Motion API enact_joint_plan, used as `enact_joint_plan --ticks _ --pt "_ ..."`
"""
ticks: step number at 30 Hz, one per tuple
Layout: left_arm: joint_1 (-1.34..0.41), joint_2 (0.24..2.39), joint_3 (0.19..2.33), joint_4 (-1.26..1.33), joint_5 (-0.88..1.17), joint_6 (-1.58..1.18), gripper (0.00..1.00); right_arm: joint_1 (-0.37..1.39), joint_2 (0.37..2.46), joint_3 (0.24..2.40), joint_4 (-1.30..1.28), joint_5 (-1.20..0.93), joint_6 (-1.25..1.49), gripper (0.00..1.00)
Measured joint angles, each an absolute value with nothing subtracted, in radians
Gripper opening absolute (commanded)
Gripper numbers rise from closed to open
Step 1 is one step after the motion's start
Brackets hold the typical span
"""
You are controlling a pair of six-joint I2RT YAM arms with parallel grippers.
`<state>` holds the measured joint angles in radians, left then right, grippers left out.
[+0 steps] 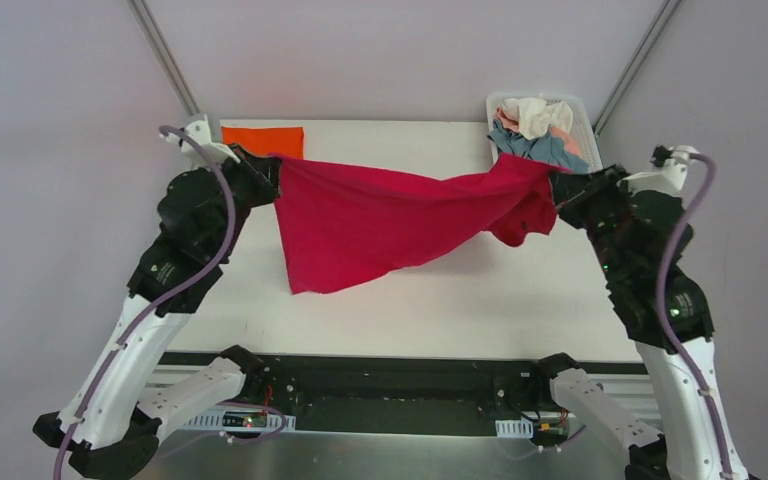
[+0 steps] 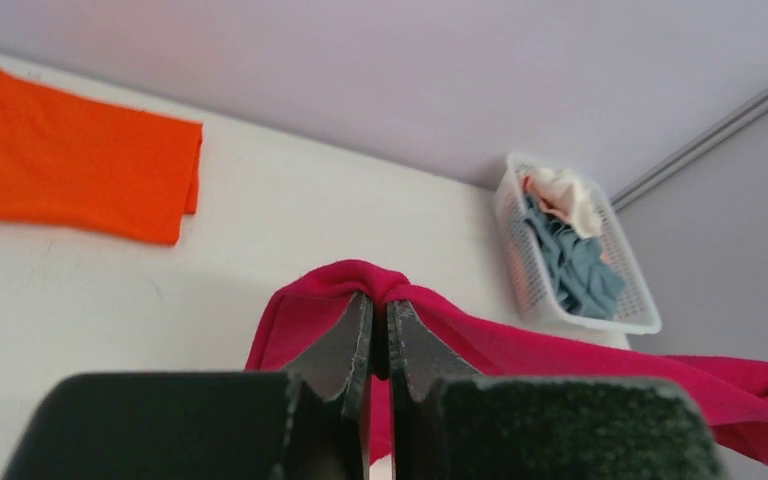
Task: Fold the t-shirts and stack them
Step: Flatten out the tshirt
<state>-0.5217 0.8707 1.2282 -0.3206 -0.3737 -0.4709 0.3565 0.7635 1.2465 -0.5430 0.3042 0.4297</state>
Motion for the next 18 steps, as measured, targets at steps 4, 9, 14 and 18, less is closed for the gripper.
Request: enact_joint_plan --ticks 4,9,14,18 --pt "-0.522 0.831 1.334 -0.352 -0.327 -0.415 0.00 0.357 0.781 1.446 -0.556 0.233 0.388 0.00" --pt "-0.522 0.744 1.462 -0.412 -0.241 -0.364 0.00 0.357 0.786 1.662 -0.627 0.133 0.380 0.00" --pt "-0.522 0.675 1.617 -0.458 -0.127 -0.348 0.00 0.357 0.772 1.817 -0.679 -0.025 0.388 0.00" --pt "-0.522 0.665 1.710 -0.477 -0.058 -0.348 0.00 0.357 0.769 1.895 -0.709 -0.130 0.403 0.00"
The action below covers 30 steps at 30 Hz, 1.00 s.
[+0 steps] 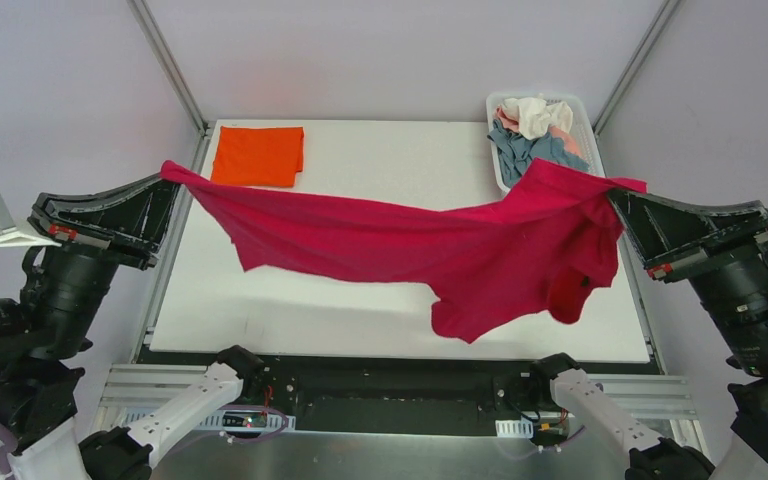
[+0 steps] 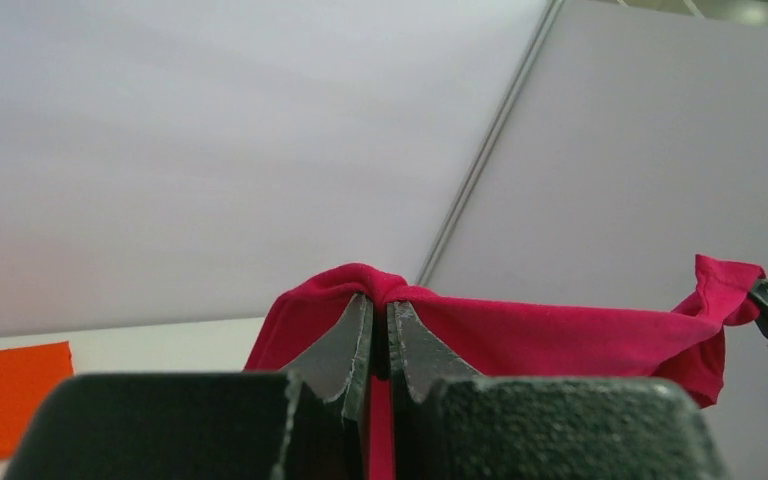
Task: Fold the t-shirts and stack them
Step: Flatten out the tshirt
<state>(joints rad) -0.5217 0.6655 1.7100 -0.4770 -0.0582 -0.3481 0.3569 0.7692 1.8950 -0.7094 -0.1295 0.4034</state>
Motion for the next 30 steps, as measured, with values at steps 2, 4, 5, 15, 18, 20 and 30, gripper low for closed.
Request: enact_joint_plan --ticks 2,4,5,15,18,20,30 --pt "-0.522 0.665 1.726 -0.492 -0.039 -0.348 0.00 0.357 0.769 1.914 -0.714 -0.157 0.412 0.00" --pt "-0.522 0.665 1.726 -0.508 -0.030 -0.348 0.00 0.357 0.768 1.918 -0.715 -0.170 0.420 0.00" --pt "-0.522 0.665 1.722 -0.519 -0.030 -0.348 0.00 0.357 0.768 1.914 -0.716 -0.173 0.425 0.00" --pt "-0.522 0.684 1.551 -0.533 -0.245 -0.352 0.00 0.357 0.761 1.641 -0.675 -0.047 0.434 0.00" --pt "-0.522 0.762 1.420 -0.522 -0.452 -0.389 0.00 0.358 0.797 1.494 -0.616 0.072 0.431 0.00" --pt "-0.519 0.848 1.347 -0.520 -0.553 -0.414 0.00 0.357 0.848 1.374 -0.535 0.136 0.428 0.00" --pt "-0.306 1.597 1.298 -0.473 -0.646 -0.493 0.00 0.292 1.430 1.080 -0.152 0.195 0.405 0.00"
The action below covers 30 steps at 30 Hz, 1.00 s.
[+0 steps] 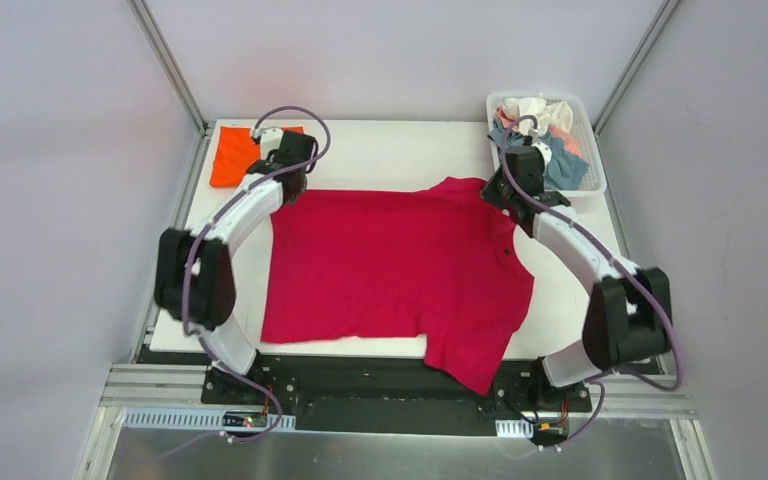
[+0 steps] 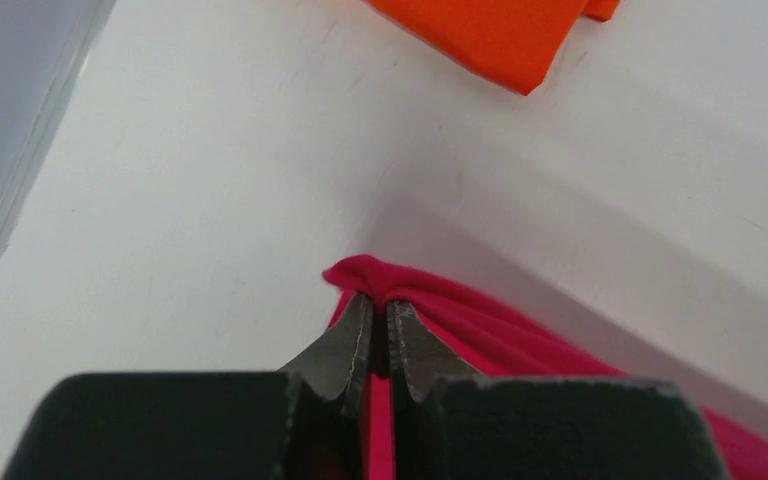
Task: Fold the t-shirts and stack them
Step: Flatten out the tshirt
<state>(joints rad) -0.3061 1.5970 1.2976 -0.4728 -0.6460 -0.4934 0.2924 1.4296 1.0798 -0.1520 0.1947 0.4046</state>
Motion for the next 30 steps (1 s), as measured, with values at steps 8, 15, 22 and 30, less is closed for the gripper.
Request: enact_joint_plan --ticks 8,15,22,30 --pt "-0.258 1.937 1.492 -0.429 -0.559 -0.503 0.00 0.278 1.742 1.202 0.022 0.157 0.346 0.02" --pt "-0.210 2.037 1.589 -0.414 -0.508 -0.514 0.05 0.278 1.906 1.311 0.112 0.180 0.297 0.03" --pt "-0.169 2.114 1.682 -0.405 -0.463 -0.510 0.65 0.278 2.043 1.440 0.175 0.212 0.226 0.58" --pt "-0.163 2.106 1.699 -0.406 -0.340 -0.488 0.99 0.306 2.030 1.520 0.109 0.236 0.139 1.00"
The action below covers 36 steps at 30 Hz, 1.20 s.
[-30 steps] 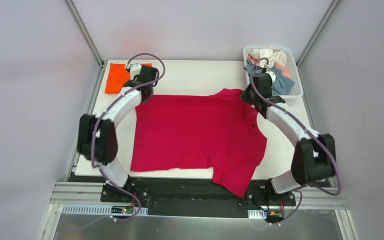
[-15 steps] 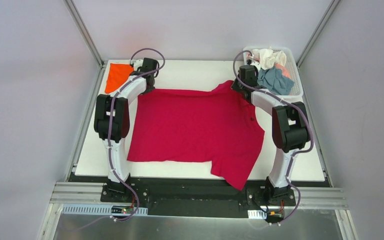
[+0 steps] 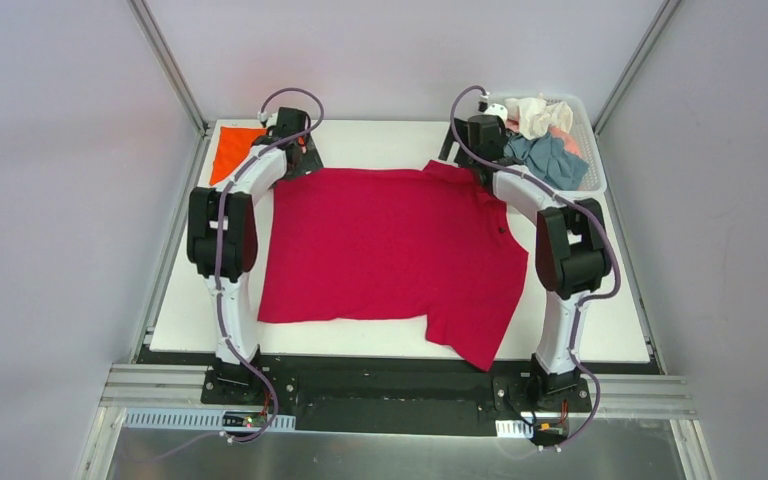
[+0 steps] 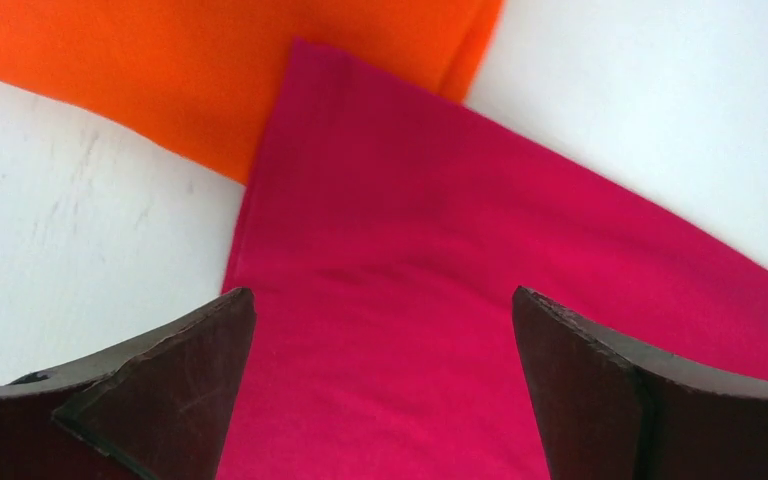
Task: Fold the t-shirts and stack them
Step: Flatten out the tshirt
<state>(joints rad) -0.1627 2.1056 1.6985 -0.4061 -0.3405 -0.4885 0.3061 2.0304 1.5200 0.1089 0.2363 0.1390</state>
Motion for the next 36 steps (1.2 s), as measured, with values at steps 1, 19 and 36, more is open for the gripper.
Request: enact_joint_plan --ticks 1,19,36 --pt "-0.163 2.083 1.686 -0.403 -0.307 -0.485 0.99 0.319 2.012 1.514 0.094 0.239 0.132 1.00" --pt "-0.171 1.101 0.729 -0.550 -0.194 -0.826 0.99 0.435 1.180 0.857 -0.265 0.162 0.451 0.99" --pt "-0.171 0.882 0.511 -0.801 -0.293 -1.079 0.77 0.477 0.951 0.649 -0.488 0.145 0.591 0.99"
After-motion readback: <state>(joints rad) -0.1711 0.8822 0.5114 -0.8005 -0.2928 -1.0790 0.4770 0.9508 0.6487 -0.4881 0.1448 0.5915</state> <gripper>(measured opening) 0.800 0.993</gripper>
